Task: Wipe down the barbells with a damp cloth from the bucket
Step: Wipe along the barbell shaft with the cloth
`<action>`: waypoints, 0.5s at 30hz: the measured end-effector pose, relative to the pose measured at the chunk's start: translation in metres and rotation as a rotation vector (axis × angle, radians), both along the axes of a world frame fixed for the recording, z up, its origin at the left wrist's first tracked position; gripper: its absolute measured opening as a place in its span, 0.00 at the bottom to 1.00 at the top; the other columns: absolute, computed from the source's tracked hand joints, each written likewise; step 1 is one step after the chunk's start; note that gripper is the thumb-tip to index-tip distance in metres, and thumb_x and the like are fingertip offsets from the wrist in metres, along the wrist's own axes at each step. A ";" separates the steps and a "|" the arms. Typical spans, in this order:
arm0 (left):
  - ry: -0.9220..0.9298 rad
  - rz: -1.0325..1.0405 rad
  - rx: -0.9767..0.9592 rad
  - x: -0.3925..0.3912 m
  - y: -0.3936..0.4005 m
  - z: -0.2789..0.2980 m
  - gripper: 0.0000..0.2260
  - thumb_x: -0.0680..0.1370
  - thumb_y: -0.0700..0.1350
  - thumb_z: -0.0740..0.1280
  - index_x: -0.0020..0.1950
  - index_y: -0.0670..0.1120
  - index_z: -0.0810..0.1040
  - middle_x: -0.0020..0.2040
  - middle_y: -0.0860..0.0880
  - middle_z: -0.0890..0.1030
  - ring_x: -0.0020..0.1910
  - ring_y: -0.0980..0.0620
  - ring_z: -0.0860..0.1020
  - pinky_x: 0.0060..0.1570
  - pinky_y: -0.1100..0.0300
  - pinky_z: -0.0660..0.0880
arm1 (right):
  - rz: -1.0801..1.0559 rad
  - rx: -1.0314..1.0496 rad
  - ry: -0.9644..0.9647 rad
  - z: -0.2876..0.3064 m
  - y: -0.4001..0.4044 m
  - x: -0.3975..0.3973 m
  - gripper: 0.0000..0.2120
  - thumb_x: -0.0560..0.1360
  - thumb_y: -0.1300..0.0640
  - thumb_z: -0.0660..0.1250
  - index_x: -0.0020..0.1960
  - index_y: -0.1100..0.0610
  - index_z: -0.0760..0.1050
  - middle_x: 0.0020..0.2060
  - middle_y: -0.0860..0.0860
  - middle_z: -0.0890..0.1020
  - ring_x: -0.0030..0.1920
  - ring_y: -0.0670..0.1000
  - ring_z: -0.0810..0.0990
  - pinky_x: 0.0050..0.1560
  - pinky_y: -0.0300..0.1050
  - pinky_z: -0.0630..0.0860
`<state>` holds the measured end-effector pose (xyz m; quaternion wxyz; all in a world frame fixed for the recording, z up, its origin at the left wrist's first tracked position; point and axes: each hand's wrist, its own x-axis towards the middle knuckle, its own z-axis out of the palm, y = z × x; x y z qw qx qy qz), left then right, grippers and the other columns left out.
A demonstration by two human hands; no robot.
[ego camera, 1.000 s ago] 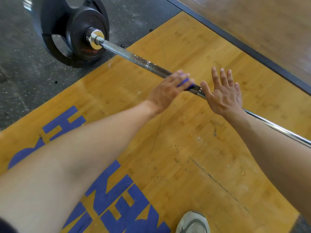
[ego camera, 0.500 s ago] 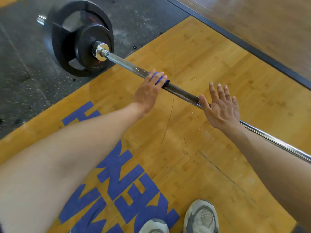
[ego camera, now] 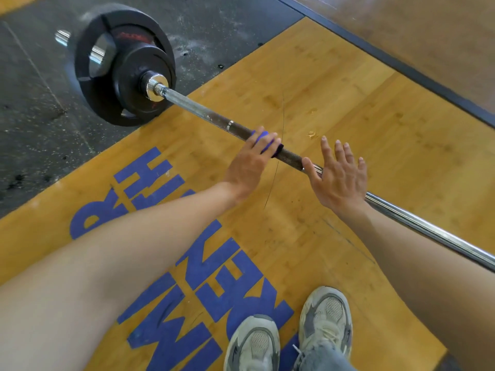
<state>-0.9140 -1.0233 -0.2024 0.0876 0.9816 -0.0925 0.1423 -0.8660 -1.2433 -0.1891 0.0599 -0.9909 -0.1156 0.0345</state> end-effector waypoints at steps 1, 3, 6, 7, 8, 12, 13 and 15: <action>-0.007 -0.070 0.014 -0.006 -0.011 -0.002 0.28 0.74 0.28 0.53 0.70 0.38 0.77 0.69 0.42 0.78 0.71 0.37 0.74 0.67 0.51 0.75 | -0.003 0.007 -0.005 0.000 0.001 -0.003 0.40 0.77 0.26 0.38 0.82 0.46 0.49 0.80 0.55 0.60 0.81 0.55 0.55 0.77 0.62 0.55; 0.015 -0.127 0.006 -0.013 -0.013 -0.002 0.28 0.75 0.29 0.52 0.72 0.40 0.76 0.70 0.44 0.77 0.72 0.39 0.73 0.65 0.52 0.75 | -0.008 0.022 0.003 0.000 0.002 -0.007 0.38 0.78 0.28 0.38 0.82 0.45 0.48 0.80 0.55 0.59 0.81 0.55 0.54 0.77 0.62 0.54; 0.066 0.051 -0.039 -0.012 0.021 0.003 0.33 0.75 0.22 0.58 0.77 0.43 0.70 0.77 0.44 0.69 0.79 0.40 0.63 0.71 0.48 0.71 | -0.006 0.052 0.020 0.002 0.002 -0.014 0.37 0.78 0.29 0.36 0.83 0.45 0.46 0.81 0.55 0.58 0.81 0.55 0.53 0.78 0.61 0.52; 0.107 0.152 -0.075 -0.011 0.031 0.009 0.34 0.75 0.21 0.58 0.78 0.44 0.68 0.78 0.45 0.66 0.80 0.41 0.59 0.73 0.48 0.69 | -0.005 0.054 0.019 0.002 0.002 -0.016 0.37 0.78 0.29 0.36 0.83 0.45 0.45 0.81 0.55 0.57 0.81 0.55 0.52 0.78 0.60 0.51; 0.128 0.233 -0.097 -0.009 0.037 0.013 0.35 0.75 0.20 0.58 0.79 0.44 0.67 0.79 0.45 0.64 0.81 0.42 0.56 0.74 0.49 0.68 | -0.005 0.053 0.020 0.003 0.002 -0.018 0.37 0.78 0.29 0.35 0.83 0.45 0.44 0.81 0.54 0.57 0.81 0.55 0.52 0.78 0.60 0.51; 0.064 0.105 -0.058 -0.018 0.004 0.014 0.31 0.73 0.22 0.56 0.74 0.39 0.73 0.74 0.42 0.72 0.77 0.37 0.65 0.69 0.48 0.73 | -0.006 0.055 0.042 0.001 0.003 -0.024 0.36 0.79 0.30 0.35 0.83 0.44 0.44 0.81 0.54 0.57 0.81 0.55 0.52 0.78 0.60 0.52; 0.052 0.018 -0.024 -0.025 -0.011 0.010 0.29 0.72 0.24 0.55 0.71 0.39 0.76 0.71 0.41 0.75 0.74 0.36 0.70 0.66 0.48 0.76 | -0.010 0.061 0.032 0.001 0.003 -0.026 0.35 0.79 0.31 0.36 0.83 0.44 0.45 0.81 0.55 0.58 0.81 0.55 0.53 0.78 0.60 0.52; 0.064 -0.123 -0.009 -0.037 -0.032 0.004 0.28 0.73 0.27 0.56 0.71 0.40 0.77 0.70 0.43 0.77 0.71 0.37 0.73 0.63 0.51 0.77 | -0.013 0.073 0.033 0.002 0.004 -0.030 0.35 0.80 0.32 0.36 0.83 0.45 0.46 0.81 0.55 0.58 0.81 0.55 0.53 0.78 0.60 0.52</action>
